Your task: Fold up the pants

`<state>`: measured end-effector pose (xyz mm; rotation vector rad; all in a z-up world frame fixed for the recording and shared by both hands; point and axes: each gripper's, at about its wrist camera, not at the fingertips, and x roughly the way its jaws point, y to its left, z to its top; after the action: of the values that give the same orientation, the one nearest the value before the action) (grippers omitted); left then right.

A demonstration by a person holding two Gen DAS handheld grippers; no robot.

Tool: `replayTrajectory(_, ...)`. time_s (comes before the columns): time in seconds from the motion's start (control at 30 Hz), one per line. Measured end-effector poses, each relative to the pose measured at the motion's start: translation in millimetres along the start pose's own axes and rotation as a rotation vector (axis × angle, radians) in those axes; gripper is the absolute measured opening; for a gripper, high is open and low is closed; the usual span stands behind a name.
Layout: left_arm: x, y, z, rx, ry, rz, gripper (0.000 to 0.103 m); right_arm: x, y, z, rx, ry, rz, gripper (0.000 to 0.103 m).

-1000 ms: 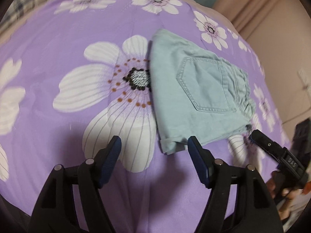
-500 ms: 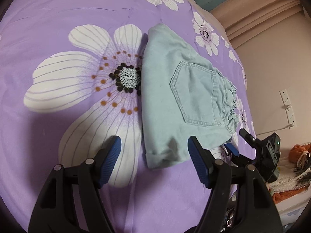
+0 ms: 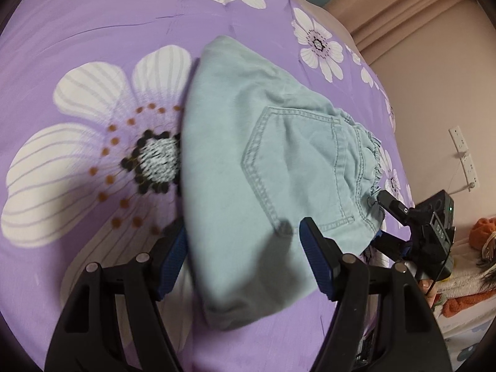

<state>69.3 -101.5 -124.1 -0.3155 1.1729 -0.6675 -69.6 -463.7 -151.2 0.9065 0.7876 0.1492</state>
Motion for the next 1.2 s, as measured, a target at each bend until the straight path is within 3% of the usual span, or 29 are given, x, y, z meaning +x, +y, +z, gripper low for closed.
replayTrajectory(0.27, 14.0, -9.2, 9.1, 0.059, 0.007, 0.018, 0.074, 17.2, 7.7, 9.9, -0.044, 0.033, 0.012, 0.076)
replayTrajectory(1.2, 45.1, -25.0, 37.6, 0.087, 0.009, -0.009, 0.075, 46.1, 24.5, 20.4, -0.167, 0.075, 0.026, 0.076)
